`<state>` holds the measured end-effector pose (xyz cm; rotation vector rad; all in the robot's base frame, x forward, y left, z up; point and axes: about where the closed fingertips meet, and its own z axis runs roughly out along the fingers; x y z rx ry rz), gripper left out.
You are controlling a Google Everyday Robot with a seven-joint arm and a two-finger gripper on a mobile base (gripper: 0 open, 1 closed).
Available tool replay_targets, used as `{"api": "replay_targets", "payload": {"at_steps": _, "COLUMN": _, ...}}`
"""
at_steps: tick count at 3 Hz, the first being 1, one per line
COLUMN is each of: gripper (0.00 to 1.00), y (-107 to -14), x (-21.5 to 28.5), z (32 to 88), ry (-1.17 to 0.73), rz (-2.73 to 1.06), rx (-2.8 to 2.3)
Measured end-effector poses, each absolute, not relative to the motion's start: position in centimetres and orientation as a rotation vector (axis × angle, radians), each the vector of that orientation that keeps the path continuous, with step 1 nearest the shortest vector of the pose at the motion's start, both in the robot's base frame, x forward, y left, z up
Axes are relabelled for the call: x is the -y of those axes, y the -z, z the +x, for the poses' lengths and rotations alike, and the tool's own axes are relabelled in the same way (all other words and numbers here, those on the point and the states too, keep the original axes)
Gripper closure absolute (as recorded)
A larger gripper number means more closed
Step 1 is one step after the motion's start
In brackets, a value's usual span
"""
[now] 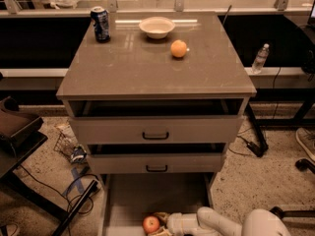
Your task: Pick apple from bottom drawer and place on counter
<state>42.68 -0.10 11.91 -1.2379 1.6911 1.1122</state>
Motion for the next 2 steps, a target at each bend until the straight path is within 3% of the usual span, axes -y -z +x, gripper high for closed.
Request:
{"api": "replay_targets", "payload": {"at_steps": 1, "gripper": 0.96, "y": -11.90, "x": -0.07, "z": 42.57, "ry": -1.118, "rz": -1.237, "rx": -1.689}}
{"api": "replay_targets", "payload": {"at_steps": 2, "gripper": 1.00, "y": -12.48, "x": -0.24, "z": 42.39, "ry": -1.107, "rz": -1.250, "rx": -1.693}}
